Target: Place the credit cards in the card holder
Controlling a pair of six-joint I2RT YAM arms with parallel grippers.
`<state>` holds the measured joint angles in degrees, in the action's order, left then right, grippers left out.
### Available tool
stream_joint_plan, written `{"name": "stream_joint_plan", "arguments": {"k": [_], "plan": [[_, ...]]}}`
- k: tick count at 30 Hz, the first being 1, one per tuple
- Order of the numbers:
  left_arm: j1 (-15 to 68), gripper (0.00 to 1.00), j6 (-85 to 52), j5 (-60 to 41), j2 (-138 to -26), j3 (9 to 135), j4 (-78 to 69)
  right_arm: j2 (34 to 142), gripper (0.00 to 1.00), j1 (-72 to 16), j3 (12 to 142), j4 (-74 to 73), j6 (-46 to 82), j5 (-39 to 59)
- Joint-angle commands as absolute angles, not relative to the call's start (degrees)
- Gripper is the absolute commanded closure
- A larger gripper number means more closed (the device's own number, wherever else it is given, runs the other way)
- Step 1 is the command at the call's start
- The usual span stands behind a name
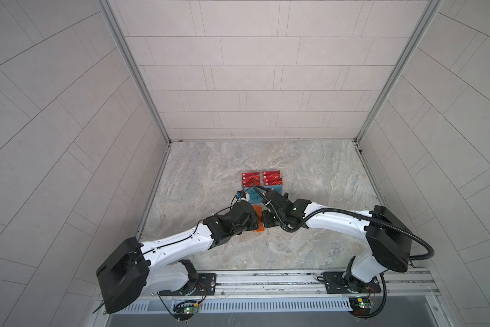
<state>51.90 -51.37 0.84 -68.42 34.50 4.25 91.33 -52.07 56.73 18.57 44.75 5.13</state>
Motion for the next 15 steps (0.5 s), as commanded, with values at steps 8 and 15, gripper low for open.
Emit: {"name": "stream_joint_plan", "arguments": {"k": [8,15], "plan": [[52.2,0.89,-51.0,0.0,-67.3,35.4,2.0,90.3,0.86,-51.6,53.9,17.4,45.0,2.6],[52.2,0.88,-50.9,-0.1,-66.4,35.1,2.2,89.6,1.0,-50.5,53.5,19.8,43.5,1.7]]}}
